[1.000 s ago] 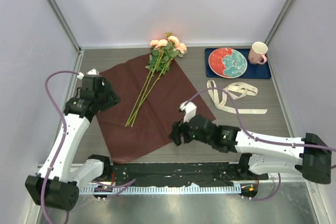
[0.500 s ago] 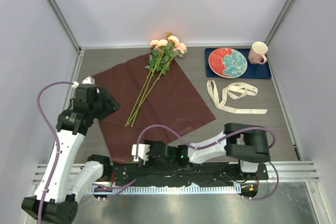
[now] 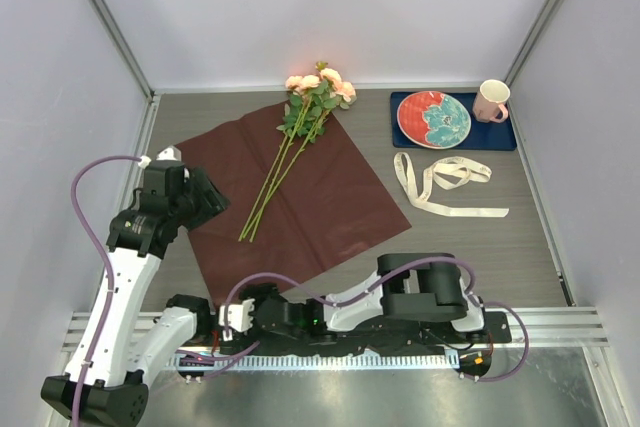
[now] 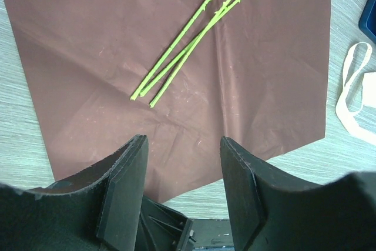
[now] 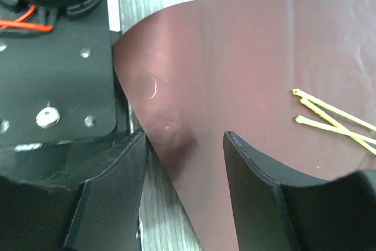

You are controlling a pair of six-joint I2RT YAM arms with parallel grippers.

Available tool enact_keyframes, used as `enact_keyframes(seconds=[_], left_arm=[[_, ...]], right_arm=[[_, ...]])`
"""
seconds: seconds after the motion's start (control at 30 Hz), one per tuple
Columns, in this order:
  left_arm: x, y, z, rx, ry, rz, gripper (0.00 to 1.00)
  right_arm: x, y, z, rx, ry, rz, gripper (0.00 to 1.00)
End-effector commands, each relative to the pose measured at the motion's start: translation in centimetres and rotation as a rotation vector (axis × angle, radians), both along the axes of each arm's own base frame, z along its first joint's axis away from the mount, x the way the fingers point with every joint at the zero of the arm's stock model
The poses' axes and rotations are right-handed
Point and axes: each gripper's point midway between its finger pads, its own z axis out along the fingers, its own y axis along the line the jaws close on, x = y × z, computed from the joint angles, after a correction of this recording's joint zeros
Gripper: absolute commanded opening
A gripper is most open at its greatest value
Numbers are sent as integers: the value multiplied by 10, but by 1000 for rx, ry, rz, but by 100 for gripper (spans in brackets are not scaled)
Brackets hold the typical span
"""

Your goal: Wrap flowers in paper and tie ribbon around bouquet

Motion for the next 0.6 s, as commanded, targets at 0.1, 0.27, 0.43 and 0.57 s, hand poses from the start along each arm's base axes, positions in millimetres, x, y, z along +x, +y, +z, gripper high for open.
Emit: enact_keyframes(seconds=[0.1, 0.27, 0.43, 0.57], left_arm=[[3, -2, 13, -5, -44, -16, 56], [4, 1, 27, -1, -77, -6, 55], [14, -2, 33, -7, -85, -6, 54], [20, -5, 31, -16, -81, -11, 54]], right_arm=[[26, 23, 43, 190, -118, -148, 43], [33, 23, 64, 260, -47, -197, 1], [43, 17, 68, 331, 133, -254, 0], [52, 9, 76, 399, 294, -270, 0]])
